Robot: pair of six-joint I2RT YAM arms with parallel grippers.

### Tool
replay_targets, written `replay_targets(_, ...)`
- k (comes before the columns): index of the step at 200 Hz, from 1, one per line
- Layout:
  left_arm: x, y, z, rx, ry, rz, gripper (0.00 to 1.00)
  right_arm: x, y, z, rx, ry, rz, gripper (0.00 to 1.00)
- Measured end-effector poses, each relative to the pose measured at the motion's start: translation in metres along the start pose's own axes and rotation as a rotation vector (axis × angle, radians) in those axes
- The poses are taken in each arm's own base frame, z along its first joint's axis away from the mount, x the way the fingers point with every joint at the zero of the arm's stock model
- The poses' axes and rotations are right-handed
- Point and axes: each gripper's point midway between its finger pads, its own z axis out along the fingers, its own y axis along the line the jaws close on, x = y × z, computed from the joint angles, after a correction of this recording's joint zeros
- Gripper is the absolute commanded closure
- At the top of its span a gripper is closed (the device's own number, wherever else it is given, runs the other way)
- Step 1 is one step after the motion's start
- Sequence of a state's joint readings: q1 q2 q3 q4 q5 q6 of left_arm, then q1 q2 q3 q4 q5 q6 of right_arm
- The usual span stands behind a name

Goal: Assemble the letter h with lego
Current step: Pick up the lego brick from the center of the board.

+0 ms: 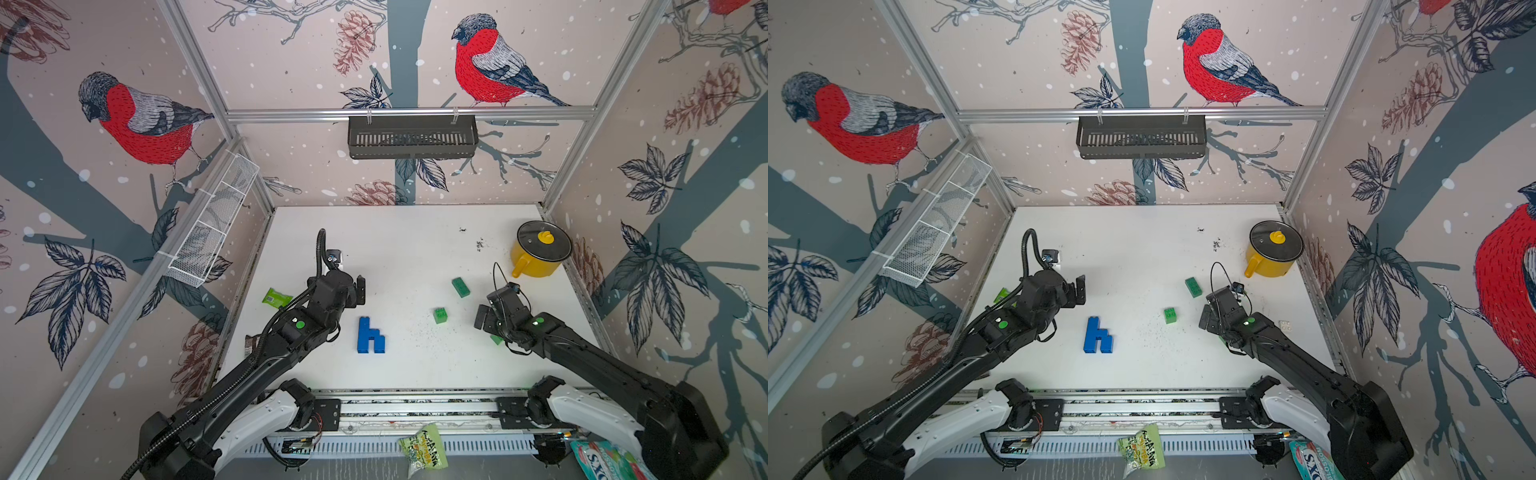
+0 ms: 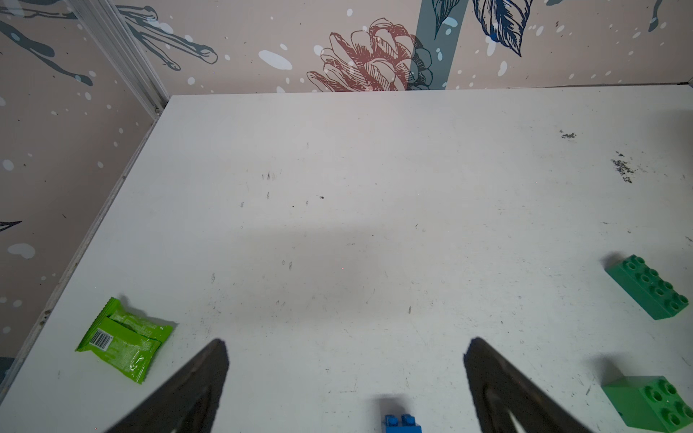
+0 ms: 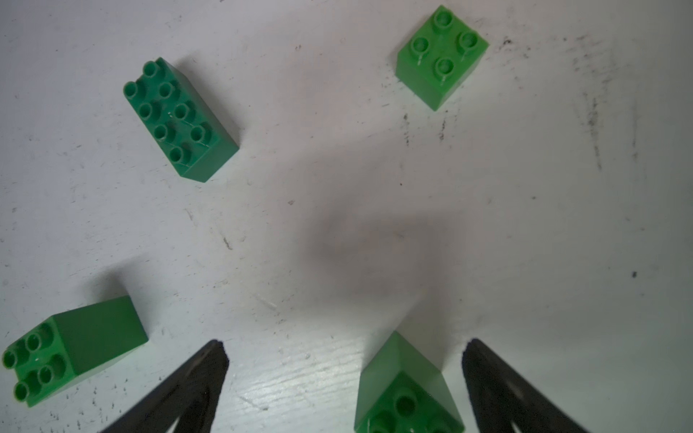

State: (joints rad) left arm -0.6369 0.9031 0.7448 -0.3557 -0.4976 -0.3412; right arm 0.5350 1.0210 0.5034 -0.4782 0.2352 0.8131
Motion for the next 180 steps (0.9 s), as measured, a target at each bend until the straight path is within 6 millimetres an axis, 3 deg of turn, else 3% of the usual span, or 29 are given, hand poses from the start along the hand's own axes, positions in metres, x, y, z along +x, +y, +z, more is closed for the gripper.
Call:
replay_targets(26,0.001,0.0,0.001,-0.001,0.006,0.003,0.02,0.006,0.001,0.002,-0.003,0.009,0.001,0.0)
replay_targets(95,0.002,-0.001,0.002,0.001,0.009,0.005,0.02,0.039,0.03,-0.002,-0.07,0.067,-0.064,0.04)
replay_targets(125,0.002,-0.001,0.002,0.002,0.009,0.005,0.02,0.041,0.03,-0.002,-0.061,0.062,-0.047,0.17)
replay_targets(157,0.003,-0.003,0.002,0.01,0.015,0.006,0.02,0.04,0.018,0.002,-0.025,0.063,-0.024,0.33)
replay_targets(180,0.004,-0.004,0.003,0.016,0.018,0.006,0.02,0.038,0.012,0.004,-0.008,0.063,-0.009,0.4)
